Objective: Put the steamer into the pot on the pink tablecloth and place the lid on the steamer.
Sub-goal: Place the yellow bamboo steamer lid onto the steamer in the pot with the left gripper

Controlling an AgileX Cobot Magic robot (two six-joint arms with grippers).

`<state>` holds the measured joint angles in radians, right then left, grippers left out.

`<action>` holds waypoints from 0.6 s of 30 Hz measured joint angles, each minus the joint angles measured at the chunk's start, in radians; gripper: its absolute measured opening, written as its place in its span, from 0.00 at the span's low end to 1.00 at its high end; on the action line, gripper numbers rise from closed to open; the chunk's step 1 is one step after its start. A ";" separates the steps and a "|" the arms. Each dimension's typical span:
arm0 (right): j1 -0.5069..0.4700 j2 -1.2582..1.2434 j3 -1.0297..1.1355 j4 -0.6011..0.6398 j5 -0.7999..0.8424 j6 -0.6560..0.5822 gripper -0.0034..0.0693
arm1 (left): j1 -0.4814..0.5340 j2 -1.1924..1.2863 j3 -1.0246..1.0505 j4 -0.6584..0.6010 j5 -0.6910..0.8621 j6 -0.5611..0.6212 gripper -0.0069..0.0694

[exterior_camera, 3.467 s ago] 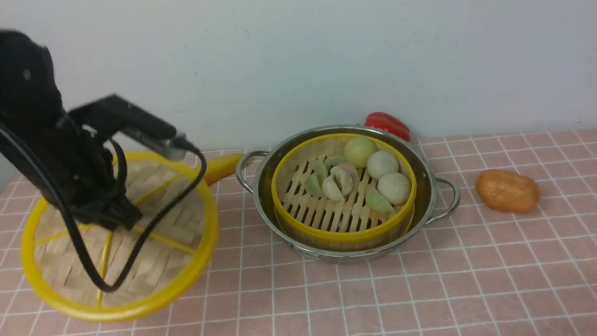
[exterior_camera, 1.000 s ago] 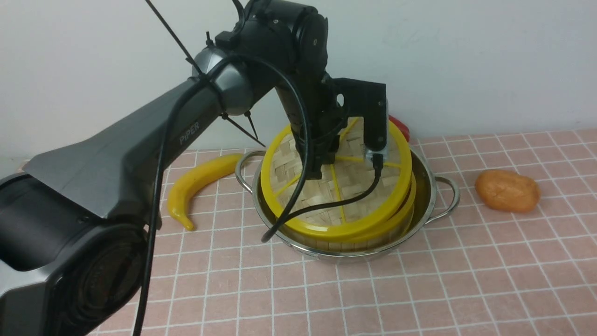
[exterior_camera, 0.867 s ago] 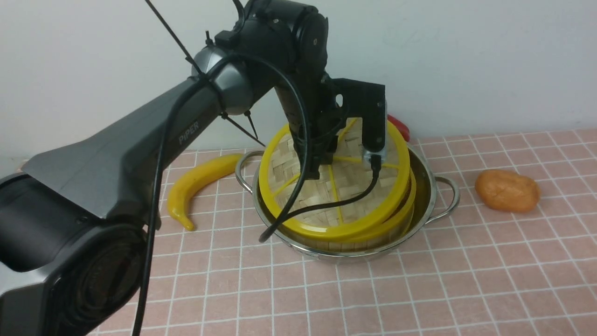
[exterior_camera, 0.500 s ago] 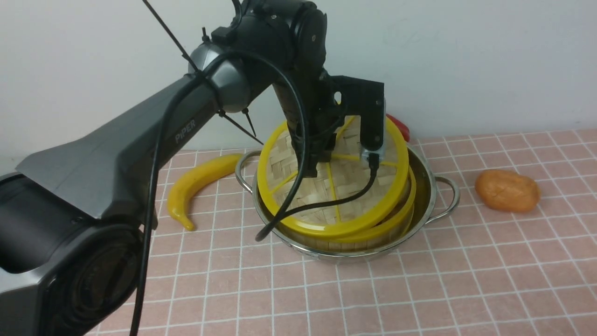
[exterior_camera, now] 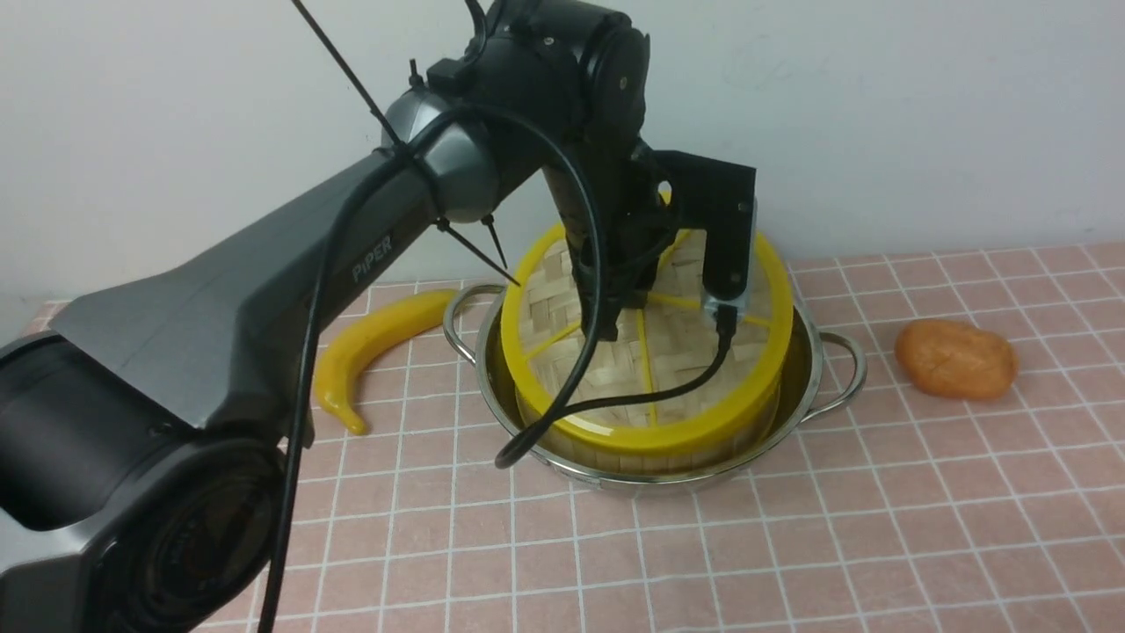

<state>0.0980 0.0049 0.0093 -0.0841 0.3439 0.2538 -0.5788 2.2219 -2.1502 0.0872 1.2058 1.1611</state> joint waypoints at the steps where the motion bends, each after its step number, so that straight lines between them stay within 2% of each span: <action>1: 0.000 0.000 0.000 0.000 0.000 0.000 0.38 | 0.000 0.000 0.000 0.008 0.000 -0.001 0.24; 18: 0.000 0.000 0.000 0.000 0.000 0.000 0.38 | 0.000 0.000 0.000 0.022 -0.023 0.002 0.24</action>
<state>0.0980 0.0049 0.0093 -0.0841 0.3439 0.2538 -0.5788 2.2219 -2.1502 0.1090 1.1830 1.1630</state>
